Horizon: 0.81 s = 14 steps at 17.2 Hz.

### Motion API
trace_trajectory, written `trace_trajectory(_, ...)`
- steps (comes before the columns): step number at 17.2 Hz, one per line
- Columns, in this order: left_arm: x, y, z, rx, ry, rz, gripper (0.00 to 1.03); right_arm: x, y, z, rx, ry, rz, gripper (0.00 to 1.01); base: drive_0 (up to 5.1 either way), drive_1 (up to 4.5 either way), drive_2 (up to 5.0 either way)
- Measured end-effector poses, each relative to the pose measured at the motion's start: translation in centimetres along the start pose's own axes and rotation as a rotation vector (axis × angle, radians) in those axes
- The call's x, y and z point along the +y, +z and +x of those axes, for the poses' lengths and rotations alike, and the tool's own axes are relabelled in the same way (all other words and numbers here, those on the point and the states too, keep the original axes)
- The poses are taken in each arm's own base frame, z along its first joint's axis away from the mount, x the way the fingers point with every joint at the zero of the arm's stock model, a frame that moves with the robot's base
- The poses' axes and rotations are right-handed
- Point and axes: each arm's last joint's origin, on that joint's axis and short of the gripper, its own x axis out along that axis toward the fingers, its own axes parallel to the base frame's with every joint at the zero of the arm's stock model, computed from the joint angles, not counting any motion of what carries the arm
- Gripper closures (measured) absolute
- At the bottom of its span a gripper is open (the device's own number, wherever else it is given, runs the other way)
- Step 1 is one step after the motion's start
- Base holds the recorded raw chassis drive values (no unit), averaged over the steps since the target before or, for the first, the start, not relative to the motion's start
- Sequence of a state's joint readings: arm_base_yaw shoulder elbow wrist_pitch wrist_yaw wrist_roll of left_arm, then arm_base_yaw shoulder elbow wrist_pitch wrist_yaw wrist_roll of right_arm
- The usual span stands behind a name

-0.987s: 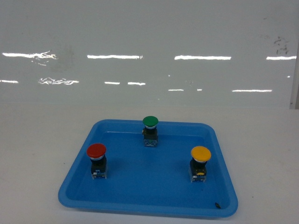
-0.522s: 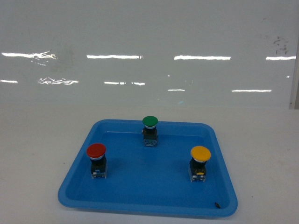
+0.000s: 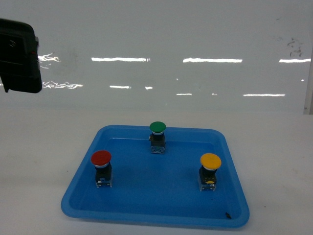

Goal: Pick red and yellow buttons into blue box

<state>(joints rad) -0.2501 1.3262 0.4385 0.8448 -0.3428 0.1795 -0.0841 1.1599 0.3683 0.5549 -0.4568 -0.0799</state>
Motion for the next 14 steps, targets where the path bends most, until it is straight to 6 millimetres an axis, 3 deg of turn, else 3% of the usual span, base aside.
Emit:
trace_trajectory(2,-0.23,-0.7,0.57,0.04,-0.008,0.027,0.05,-0.04,-0.6,0.66,0.041,-0.01,0.015,0.03,0.0,0.0,0.0)
trace_trajectory(14,-0.17,-0.48,0.51,0.026,-0.007,0.022,0.05,-0.04,-0.43,0.58,0.03,-0.019,0.007,0.03,0.0,0.0,0.0)
